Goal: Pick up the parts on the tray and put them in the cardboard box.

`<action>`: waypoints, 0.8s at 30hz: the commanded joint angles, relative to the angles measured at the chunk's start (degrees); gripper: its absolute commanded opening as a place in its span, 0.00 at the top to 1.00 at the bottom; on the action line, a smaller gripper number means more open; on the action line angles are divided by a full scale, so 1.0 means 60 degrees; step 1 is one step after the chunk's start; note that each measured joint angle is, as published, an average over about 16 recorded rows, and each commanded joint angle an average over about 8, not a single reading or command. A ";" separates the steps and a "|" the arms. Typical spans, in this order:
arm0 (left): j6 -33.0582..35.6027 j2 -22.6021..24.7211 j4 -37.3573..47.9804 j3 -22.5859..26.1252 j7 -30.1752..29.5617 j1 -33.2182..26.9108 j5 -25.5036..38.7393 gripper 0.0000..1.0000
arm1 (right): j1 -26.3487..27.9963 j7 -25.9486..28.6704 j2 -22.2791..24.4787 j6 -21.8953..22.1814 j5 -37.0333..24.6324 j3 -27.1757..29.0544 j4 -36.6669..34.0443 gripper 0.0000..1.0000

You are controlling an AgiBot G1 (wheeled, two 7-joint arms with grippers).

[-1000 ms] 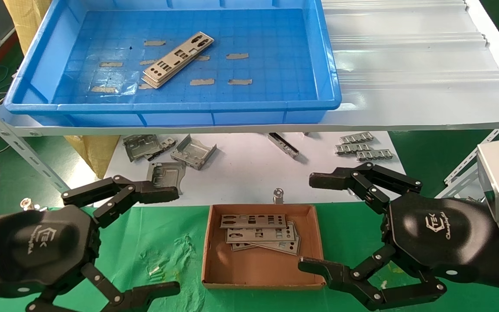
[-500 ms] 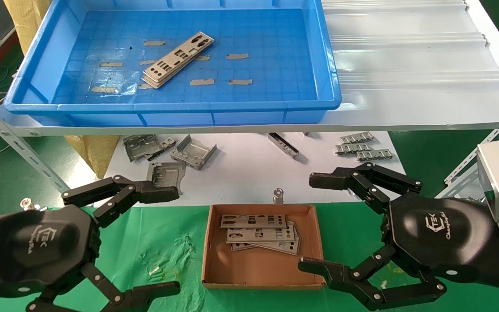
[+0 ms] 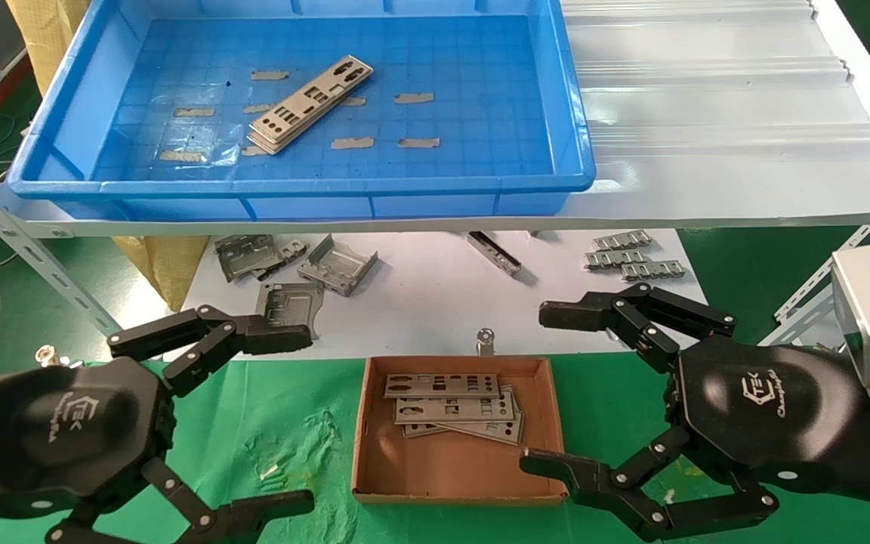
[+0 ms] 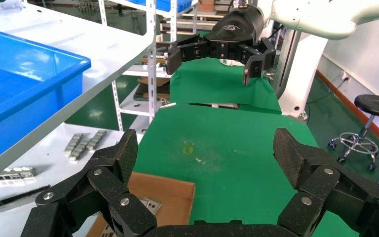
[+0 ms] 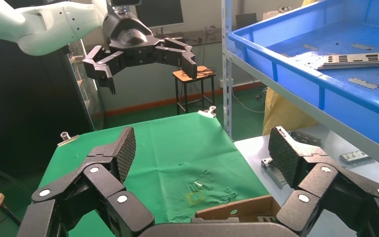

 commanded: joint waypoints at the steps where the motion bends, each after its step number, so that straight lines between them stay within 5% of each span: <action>1: 0.0000 0.0000 0.0000 0.0000 0.0000 0.0000 0.0000 0.00 | 0.0000 0.0000 0.0000 0.0000 0.0000 0.0000 0.0000 0.00; 24: 0.0000 0.0000 0.0000 0.0000 0.0000 0.0000 -0.0001 0.00 | 0.0000 0.0000 0.0000 0.0000 0.0000 0.0000 0.0000 0.00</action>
